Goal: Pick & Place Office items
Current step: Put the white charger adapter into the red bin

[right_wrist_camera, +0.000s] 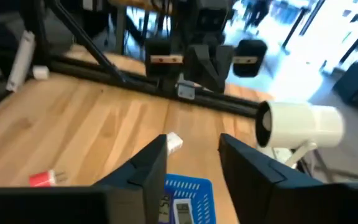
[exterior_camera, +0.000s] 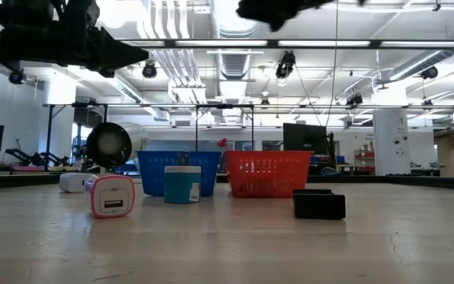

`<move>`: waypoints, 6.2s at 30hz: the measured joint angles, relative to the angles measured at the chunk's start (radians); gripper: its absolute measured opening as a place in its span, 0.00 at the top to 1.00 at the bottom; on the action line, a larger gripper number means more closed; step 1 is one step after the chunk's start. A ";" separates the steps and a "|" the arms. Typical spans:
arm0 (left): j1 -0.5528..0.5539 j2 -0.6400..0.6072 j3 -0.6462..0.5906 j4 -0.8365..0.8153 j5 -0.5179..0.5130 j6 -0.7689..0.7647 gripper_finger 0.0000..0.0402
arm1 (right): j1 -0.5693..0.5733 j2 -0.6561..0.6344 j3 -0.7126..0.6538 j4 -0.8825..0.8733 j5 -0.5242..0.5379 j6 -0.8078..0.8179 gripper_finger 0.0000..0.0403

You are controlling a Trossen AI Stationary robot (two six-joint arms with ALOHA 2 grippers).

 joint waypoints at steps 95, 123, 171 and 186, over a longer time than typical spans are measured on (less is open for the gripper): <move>0.002 -0.599 -0.081 -0.386 -0.109 0.025 0.99 | -0.210 -1.320 -0.972 0.138 -0.034 0.213 0.97; 0.001 -0.598 -0.081 -0.380 -0.109 -0.025 0.99 | -0.210 -1.320 -0.973 0.171 -0.016 0.169 0.97; 0.369 0.982 1.062 -1.179 -0.044 0.510 0.86 | -0.210 -1.287 -0.981 0.138 0.146 0.172 0.97; 0.419 1.104 1.031 -1.226 0.011 0.654 0.27 | -0.210 -1.286 -0.981 0.132 0.144 0.172 0.97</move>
